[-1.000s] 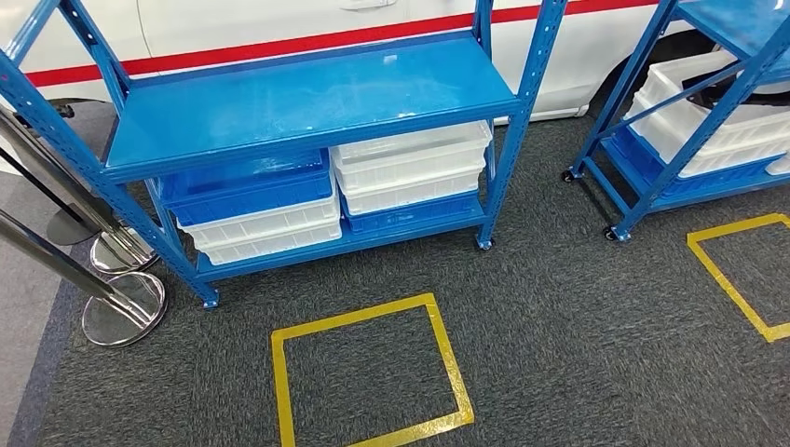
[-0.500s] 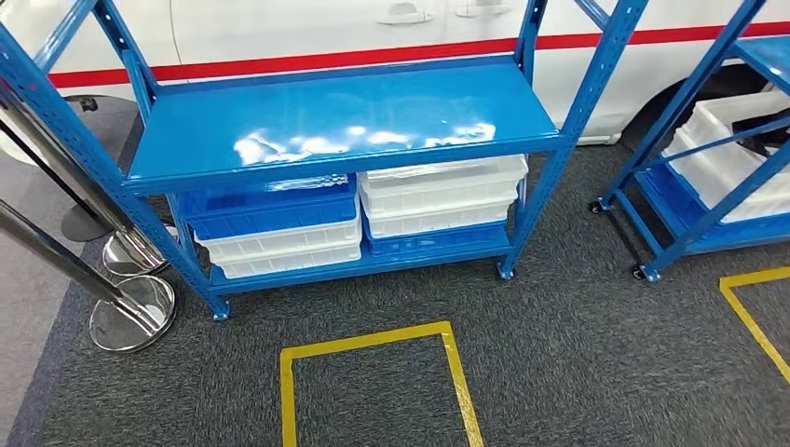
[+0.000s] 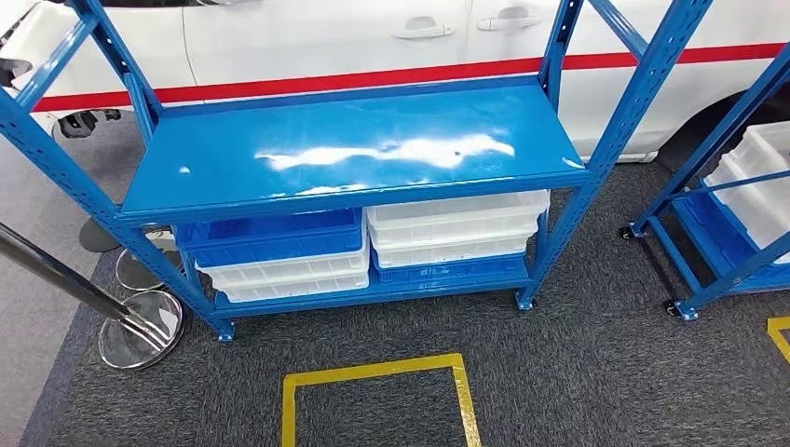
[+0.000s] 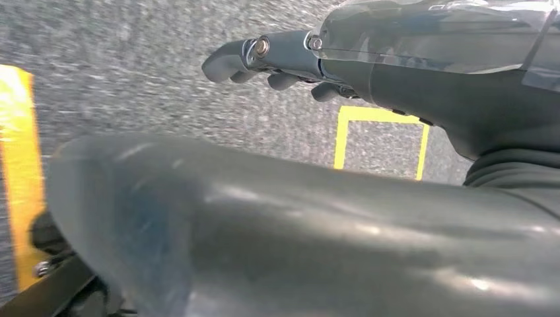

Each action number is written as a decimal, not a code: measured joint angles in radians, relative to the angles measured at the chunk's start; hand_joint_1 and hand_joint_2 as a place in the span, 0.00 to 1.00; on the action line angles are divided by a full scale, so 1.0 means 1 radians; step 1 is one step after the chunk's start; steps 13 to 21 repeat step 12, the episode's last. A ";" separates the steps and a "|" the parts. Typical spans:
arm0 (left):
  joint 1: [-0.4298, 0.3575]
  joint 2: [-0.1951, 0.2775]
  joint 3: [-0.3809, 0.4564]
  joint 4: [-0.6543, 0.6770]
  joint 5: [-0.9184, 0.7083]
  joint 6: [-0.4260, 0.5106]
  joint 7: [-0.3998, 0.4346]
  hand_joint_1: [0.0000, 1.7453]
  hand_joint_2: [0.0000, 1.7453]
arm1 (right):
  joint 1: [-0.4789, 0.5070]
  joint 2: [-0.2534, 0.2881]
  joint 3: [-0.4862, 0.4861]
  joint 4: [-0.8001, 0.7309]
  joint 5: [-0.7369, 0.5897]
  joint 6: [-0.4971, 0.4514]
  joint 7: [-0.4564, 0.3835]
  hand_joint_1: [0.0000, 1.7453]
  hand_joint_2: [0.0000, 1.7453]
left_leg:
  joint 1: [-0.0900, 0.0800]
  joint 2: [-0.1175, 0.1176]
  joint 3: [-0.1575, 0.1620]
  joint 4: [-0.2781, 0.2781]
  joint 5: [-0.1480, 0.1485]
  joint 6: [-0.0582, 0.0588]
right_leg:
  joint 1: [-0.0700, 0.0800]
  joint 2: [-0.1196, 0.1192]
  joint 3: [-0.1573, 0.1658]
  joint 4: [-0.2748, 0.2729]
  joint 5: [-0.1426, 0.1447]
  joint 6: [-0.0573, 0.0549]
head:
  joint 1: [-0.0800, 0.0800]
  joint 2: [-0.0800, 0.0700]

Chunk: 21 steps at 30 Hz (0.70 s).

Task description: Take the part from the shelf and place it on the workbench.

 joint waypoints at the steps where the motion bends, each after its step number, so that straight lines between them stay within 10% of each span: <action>1: 0.002 0.001 0.001 0.000 0.000 0.003 -0.001 0.00 0.00 | -0.002 0.001 -0.001 0.000 0.000 0.001 0.000 0.00 0.00 | -0.005 -0.003 -0.002 -0.037 0.076 0.009 | 0.003 0.002 0.011 0.004 -0.015 0.003 | 0.000 0.000; 3: 0.004 0.002 0.002 0.000 0.000 0.011 -0.002 0.00 0.00 | -0.006 0.003 -0.004 0.000 0.002 0.004 0.001 0.00 0.00 | -0.013 -0.008 -0.007 -0.061 0.155 0.018 | 0.006 0.008 0.024 0.008 -0.041 0.012 | 0.000 0.000; 6: -0.008 0.000 0.002 0.000 -0.006 0.020 0.000 0.00 0.00 | -0.012 0.002 -0.005 -0.002 0.007 0.004 0.000 0.00 0.00 | -0.007 -0.011 0.010 -0.075 0.154 0.026 | 0.006 0.004 0.032 0.016 -0.070 0.027 | 0.000 0.000; 10: -0.011 -0.002 0.002 0.000 -0.018 0.033 0.002 0.00 0.00 | -0.016 0.001 -0.007 -0.004 0.013 0.005 -0.001 0.00 0.00 | 0.000 -0.007 0.034 -0.092 0.137 0.039 | -0.001 -0.007 -0.098 0.232 -0.159 0.041 | 0.000 0.000; 12: -0.010 -0.003 0.002 0.000 -0.019 0.033 0.003 0.00 0.00 | -0.014 0.001 -0.008 -0.004 0.014 0.005 -0.001 0.00 0.00 | -0.001 -0.008 0.042 -0.092 0.128 0.038 | -0.005 -0.008 -0.150 0.289 -0.154 0.045 | 0.000 0.000; 21: -0.010 -0.003 0.002 0.000 -0.019 0.033 0.003 0.00 0.00 | -0.014 0.001 -0.008 -0.004 0.014 0.005 -0.001 0.00 0.00 | -0.001 -0.008 0.042 -0.092 0.128 0.038 | -0.005 -0.008 -0.150 0.289 -0.154 0.045 | 0.000 0.000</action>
